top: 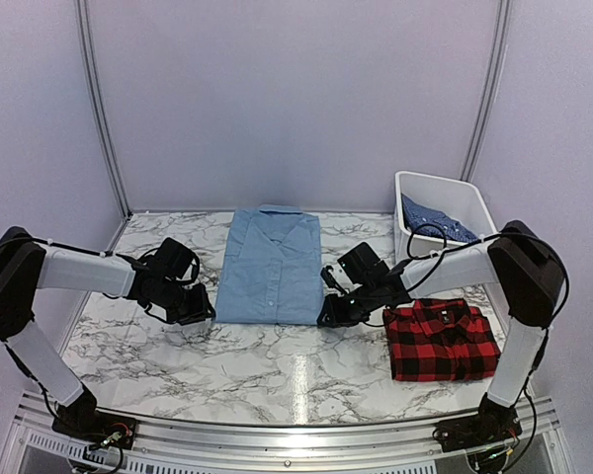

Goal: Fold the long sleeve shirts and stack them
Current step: Pick up the 2/3-rectangle-folded shirt from the center of the board.

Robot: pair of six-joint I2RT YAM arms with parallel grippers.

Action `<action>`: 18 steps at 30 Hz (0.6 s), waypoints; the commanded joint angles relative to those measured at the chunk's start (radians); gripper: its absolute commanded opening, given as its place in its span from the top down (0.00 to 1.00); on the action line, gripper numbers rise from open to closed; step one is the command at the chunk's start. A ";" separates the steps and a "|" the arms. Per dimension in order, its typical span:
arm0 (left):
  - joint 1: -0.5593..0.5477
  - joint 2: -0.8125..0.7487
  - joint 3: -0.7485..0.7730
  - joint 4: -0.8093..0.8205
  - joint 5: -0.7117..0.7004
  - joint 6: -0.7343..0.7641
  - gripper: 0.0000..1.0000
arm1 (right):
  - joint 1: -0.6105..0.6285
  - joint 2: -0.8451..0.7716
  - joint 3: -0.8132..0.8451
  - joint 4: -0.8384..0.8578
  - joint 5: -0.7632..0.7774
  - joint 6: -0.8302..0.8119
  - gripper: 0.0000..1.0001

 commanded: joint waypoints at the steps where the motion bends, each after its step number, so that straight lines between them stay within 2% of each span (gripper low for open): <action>1: -0.010 0.016 0.005 -0.023 -0.001 0.001 0.71 | 0.007 0.017 0.009 -0.012 0.008 -0.003 0.78; 13: -0.033 0.053 0.023 -0.023 -0.004 -0.015 0.75 | 0.018 -0.002 -0.010 -0.013 0.030 -0.020 0.70; 18: -0.039 0.072 0.038 -0.018 -0.003 -0.021 0.81 | 0.026 0.004 -0.006 -0.017 0.040 -0.024 0.70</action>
